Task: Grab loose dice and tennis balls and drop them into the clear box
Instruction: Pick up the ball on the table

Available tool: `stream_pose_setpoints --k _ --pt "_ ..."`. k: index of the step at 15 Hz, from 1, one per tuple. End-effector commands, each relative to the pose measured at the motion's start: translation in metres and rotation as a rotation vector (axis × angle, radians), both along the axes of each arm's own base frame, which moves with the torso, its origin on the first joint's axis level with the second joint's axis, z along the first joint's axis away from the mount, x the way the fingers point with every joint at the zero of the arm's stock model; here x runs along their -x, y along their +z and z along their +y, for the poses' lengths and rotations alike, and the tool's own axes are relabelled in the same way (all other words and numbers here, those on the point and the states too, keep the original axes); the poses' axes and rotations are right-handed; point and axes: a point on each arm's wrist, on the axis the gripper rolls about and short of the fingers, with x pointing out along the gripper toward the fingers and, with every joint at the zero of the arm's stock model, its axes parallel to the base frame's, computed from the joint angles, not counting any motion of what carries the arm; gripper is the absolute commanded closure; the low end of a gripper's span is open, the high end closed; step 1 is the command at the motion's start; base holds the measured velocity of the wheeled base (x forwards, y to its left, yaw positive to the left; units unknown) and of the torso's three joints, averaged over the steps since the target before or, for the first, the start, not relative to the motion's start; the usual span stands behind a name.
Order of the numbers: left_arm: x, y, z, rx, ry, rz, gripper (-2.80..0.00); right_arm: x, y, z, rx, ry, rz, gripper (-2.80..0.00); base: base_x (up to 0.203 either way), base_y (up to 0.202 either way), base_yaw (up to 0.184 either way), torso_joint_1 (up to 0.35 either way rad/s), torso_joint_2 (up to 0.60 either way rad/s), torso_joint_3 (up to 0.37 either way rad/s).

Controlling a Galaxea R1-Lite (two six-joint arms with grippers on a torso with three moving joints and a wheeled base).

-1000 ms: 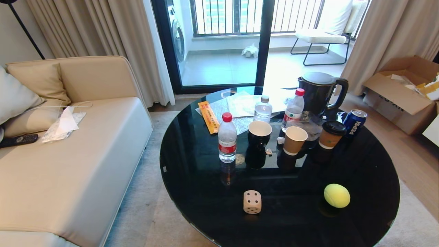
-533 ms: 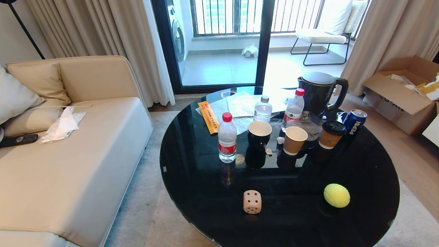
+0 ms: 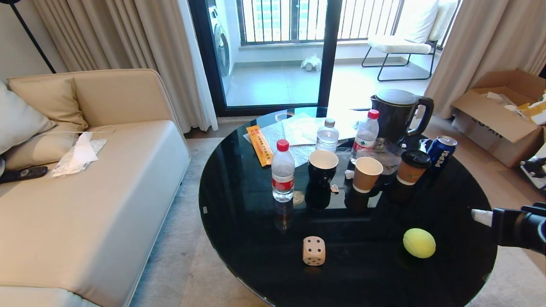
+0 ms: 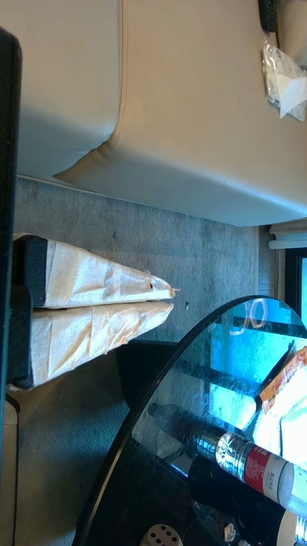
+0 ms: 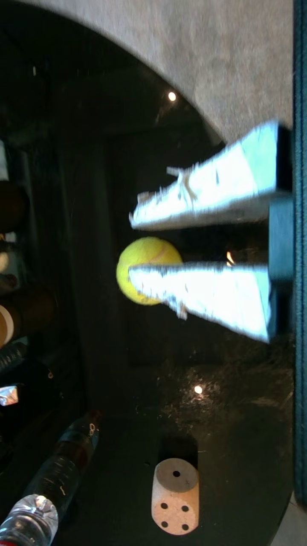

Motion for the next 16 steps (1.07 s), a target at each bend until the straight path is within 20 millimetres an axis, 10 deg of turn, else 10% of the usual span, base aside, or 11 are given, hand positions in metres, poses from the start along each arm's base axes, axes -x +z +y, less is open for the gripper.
stream_pose_setpoints --k 1,16 --pt "0.000 0.000 0.000 0.000 0.000 -0.001 0.00 -0.039 -0.030 0.009 -0.001 0.032 0.146 -2.80 0.000 0.000 0.000 0.000 0.00 0.000" --pt "0.000 0.000 0.000 0.000 0.000 0.000 0.00 -0.096 -0.103 0.017 -0.006 0.095 0.404 -2.80 0.000 0.000 0.000 0.000 0.00 0.000"
